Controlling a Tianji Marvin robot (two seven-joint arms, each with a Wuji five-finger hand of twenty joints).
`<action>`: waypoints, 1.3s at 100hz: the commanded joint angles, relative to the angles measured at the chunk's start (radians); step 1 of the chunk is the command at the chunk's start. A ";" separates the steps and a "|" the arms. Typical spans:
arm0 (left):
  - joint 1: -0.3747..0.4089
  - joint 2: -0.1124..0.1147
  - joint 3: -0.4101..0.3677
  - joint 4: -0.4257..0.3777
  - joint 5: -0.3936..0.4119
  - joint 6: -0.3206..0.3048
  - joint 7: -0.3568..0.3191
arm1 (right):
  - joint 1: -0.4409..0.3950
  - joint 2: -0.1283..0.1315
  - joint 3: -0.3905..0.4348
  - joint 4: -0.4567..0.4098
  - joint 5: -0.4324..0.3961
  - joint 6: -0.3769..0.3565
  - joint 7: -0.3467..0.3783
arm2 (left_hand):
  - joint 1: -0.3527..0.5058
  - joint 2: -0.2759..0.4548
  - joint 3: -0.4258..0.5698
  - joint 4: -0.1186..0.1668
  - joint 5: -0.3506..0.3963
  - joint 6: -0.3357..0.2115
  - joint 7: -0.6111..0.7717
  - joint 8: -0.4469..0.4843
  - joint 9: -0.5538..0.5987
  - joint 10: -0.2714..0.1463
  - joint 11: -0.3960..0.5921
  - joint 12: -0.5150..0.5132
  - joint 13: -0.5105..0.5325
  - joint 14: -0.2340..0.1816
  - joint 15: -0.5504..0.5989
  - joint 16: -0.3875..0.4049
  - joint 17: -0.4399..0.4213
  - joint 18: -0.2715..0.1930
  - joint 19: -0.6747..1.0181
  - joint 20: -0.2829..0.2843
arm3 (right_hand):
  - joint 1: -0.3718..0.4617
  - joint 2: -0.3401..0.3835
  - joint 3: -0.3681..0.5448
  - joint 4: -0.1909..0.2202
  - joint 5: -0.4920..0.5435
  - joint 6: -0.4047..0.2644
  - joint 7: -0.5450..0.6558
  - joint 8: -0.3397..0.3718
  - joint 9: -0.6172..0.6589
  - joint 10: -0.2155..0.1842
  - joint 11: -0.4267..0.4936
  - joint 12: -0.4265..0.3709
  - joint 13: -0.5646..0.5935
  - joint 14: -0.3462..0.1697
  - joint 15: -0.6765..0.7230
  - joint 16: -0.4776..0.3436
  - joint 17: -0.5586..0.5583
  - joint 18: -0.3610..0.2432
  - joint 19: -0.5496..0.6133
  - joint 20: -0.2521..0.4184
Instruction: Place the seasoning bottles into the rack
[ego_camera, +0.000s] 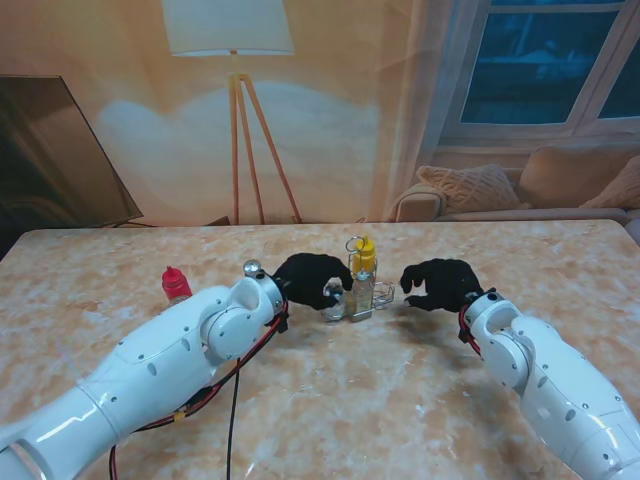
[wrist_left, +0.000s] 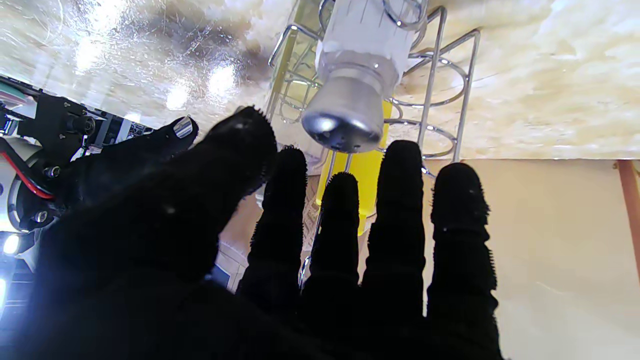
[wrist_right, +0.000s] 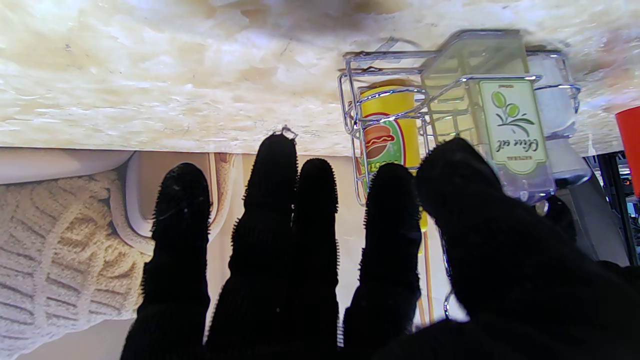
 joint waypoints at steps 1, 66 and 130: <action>0.011 0.009 -0.015 -0.024 0.008 -0.007 -0.018 | -0.007 -0.003 -0.003 -0.001 -0.003 0.001 0.014 | -0.029 0.030 0.011 0.031 -0.023 0.010 -0.021 0.004 -0.039 0.003 -0.013 -0.013 -0.028 0.011 -0.023 -0.023 -0.017 0.020 -0.004 -0.014 | 0.012 -0.011 0.023 0.007 0.008 -0.011 0.008 0.000 0.017 0.004 0.011 0.007 0.007 -0.008 0.010 0.000 -0.005 0.014 0.020 -0.009; 0.066 0.044 -0.156 -0.100 0.130 0.019 0.004 | -0.007 -0.003 -0.003 0.001 -0.005 0.003 0.011 | 0.007 0.050 0.002 0.037 -0.023 0.015 -0.046 0.015 -0.035 0.025 -0.025 -0.013 -0.047 0.018 -0.031 -0.035 -0.036 0.022 -0.022 -0.011 | 0.012 -0.010 0.021 0.007 0.008 -0.010 0.008 0.000 0.016 0.004 0.010 0.007 0.006 -0.009 0.009 0.000 -0.006 0.014 0.020 -0.009; -0.081 0.041 -0.027 0.082 0.116 0.067 -0.060 | 0.000 -0.003 -0.009 0.007 0.000 0.004 0.017 | 0.013 0.024 0.028 0.035 -0.027 0.084 -0.219 -0.064 -0.039 0.115 -0.085 -0.072 -0.126 0.058 -0.155 -0.198 -0.091 0.025 -0.142 -0.156 | 0.012 -0.010 0.022 0.008 0.007 -0.010 0.007 0.000 0.016 0.005 0.010 0.007 0.006 -0.007 0.009 -0.001 -0.006 0.013 0.020 -0.009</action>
